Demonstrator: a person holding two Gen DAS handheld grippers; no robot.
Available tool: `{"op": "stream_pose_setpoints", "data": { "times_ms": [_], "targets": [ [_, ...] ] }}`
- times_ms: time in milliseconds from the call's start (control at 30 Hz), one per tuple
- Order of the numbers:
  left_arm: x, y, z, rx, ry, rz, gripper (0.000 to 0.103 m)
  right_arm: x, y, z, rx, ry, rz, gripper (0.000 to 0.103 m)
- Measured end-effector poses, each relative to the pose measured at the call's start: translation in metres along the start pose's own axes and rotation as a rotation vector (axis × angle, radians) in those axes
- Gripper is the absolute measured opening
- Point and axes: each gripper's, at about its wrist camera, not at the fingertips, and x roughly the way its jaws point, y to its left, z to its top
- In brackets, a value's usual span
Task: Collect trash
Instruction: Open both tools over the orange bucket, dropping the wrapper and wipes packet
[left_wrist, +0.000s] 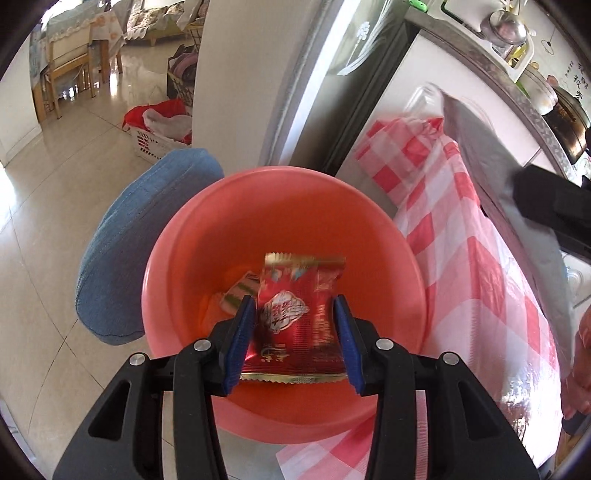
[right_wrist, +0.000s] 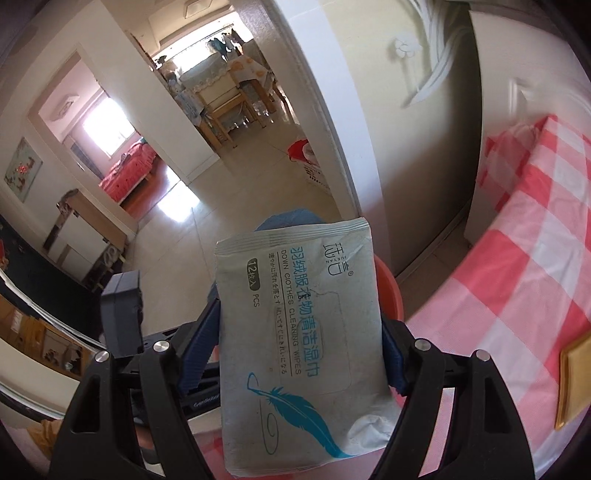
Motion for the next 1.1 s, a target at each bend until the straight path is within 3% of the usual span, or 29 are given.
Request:
{"op": "stream_pose_setpoints", "data": {
  "times_ms": [133,367,567,1100],
  "targets": [
    [-0.001,0.004,-0.001,-0.017,-0.019,0.01,0.073,0.016,0.004,0.004,-0.008,0.021,-0.013,0.084],
    [-0.006,0.012,-0.003,-0.025,-0.024,0.03,0.079,0.014,-0.007,-0.003,0.047,-0.029,0.008,0.084],
    [-0.014,0.015,0.003,-0.028,-0.052,0.043,0.088,-0.012,-0.013,-0.013,0.058,-0.11,-0.04,0.085],
    [-0.027,-0.003,0.006,0.011,-0.089,0.062,0.089,-0.077,-0.034,-0.053,0.135,-0.256,-0.076,0.085]
  ]
}}
